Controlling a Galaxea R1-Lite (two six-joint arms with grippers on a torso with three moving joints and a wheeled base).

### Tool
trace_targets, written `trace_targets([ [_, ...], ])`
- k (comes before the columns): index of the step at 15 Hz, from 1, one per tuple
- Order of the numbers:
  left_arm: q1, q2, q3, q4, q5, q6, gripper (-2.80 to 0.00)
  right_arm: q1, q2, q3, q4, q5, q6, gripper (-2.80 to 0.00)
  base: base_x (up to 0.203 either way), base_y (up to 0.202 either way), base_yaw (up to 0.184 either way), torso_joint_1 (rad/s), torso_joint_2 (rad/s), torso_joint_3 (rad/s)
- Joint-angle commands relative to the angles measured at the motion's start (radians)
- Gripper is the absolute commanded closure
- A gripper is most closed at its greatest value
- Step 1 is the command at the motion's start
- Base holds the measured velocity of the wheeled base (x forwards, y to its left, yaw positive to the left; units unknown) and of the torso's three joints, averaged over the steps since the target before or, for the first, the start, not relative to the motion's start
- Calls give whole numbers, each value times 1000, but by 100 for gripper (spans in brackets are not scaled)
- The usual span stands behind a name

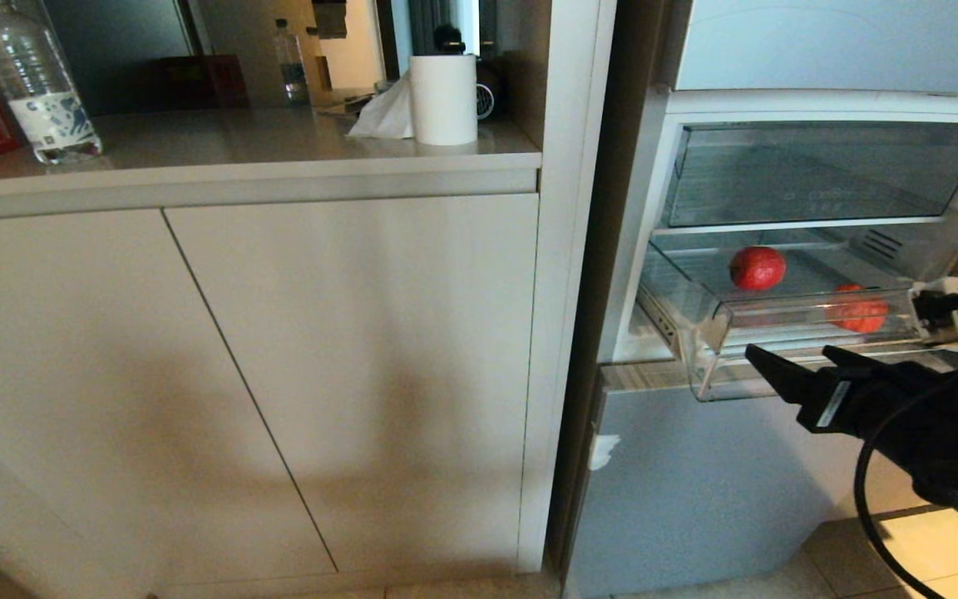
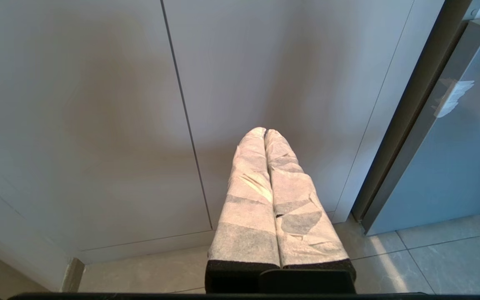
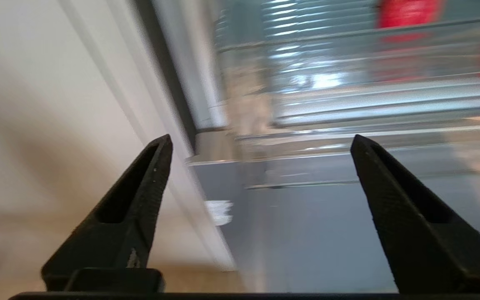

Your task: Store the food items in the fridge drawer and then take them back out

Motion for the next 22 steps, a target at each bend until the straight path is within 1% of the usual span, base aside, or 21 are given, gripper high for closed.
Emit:
trace_targets([
  [1,0,2,0,0,0,0,0,-33,-118,-53,117,-6,-2,-280,0,0,0,0,0,0],
  [2,0,1,0,0,0,0,0,-53,-160,-114,236,-2,-2,0,0,0,0,0,0,0],
  [5,0,0,0,0,0,1,0,-131,-173,-395,651,36,-2,0,0,0,0,0,0,0],
  [7,0,0,0,0,0,0,0,-197,-80,-588,812,81,-4,0,0,0,0,0,0,0],
  [10,0,0,0,0,0,0,0,-267,130,-837,1001,115,-30,0,0,0,0,0,0,0],
  [13,0,0,0,0,0,0,0,-301,294,-976,1088,134,-48,0,0,0,0,0,0,0],
  [15,0,0,0,0,0,0,0,-308,374,-1058,1132,144,-50,0,0,0,0,0,0,0],
  [16,0,0,0,0,0,0,0,-310,400,-1089,1151,163,-49,0,0,0,0,0,0,0],
  [18,0,0,0,0,0,0,0,-311,425,-1138,1197,187,-48,0,0,0,0,0,0,0],
  [20,0,0,0,0,0,0,0,-311,424,-1186,1270,188,-49,0,0,0,0,0,0,0],
  [22,0,0,0,0,0,0,0,-311,403,-1206,1345,186,-50,0,0,0,0,0,0,0],
])
